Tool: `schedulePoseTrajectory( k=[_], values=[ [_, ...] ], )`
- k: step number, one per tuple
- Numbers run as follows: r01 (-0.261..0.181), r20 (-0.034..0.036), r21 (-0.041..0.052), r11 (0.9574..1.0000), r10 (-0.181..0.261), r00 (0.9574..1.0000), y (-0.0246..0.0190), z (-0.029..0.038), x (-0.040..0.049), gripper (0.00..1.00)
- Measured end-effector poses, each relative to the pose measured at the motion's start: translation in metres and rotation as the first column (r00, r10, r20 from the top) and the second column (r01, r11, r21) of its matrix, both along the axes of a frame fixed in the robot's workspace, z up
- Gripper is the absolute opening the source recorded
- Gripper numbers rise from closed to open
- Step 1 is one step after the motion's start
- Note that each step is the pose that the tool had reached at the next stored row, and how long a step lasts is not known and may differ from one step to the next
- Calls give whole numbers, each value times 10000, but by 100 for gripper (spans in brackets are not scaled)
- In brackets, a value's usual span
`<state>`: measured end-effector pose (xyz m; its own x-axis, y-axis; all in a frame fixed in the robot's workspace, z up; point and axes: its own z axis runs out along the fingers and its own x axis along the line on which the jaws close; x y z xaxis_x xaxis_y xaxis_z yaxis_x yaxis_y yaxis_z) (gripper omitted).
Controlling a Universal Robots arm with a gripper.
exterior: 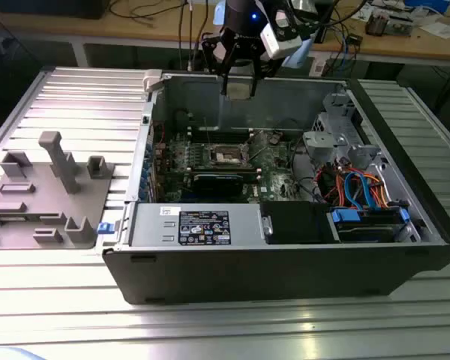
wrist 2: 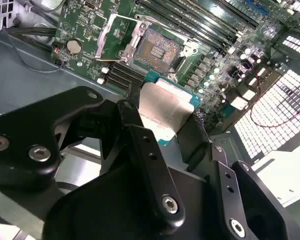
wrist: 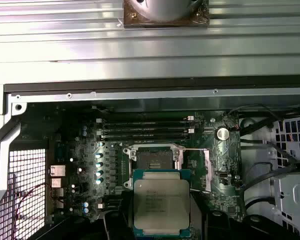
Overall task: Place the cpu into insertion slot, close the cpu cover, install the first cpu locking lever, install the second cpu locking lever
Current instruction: 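Place the cpu into insertion slot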
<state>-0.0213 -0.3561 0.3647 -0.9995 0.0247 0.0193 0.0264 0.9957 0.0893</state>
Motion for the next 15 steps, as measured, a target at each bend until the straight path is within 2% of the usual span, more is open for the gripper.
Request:
schedulePoseTrajectory(
  k=[15],
  values=[
    [122, 1, -6, 9999, -122, 9999, 0, 0, 0, 54]
  ],
)
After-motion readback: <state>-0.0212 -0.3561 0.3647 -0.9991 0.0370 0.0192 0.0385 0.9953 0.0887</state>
